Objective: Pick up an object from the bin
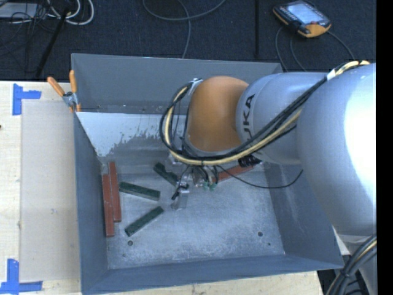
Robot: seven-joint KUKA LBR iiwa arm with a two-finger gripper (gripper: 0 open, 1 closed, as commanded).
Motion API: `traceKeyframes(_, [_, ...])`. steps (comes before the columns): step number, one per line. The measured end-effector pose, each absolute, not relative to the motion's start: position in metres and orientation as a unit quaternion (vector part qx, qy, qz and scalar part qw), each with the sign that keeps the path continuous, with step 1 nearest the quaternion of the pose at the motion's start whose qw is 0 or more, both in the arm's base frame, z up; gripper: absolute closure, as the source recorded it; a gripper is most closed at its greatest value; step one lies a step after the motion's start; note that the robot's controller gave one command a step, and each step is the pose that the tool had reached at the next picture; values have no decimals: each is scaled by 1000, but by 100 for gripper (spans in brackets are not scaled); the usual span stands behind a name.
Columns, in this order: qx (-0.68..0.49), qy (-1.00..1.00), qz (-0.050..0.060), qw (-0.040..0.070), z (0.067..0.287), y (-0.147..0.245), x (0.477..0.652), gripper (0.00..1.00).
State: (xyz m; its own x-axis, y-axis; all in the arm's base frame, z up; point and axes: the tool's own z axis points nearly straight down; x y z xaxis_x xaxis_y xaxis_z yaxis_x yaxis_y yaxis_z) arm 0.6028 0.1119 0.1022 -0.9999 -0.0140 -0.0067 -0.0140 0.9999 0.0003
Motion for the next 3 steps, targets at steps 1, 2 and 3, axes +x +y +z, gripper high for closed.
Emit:
traceKeyframes(1, [-23,1000,1,-1,84,147,602,0])
traceKeyframes(2, [-36,999,0,1,86,160,611,0])
traceKeyframes(3, [-321,947,3,7,79,158,583,100])
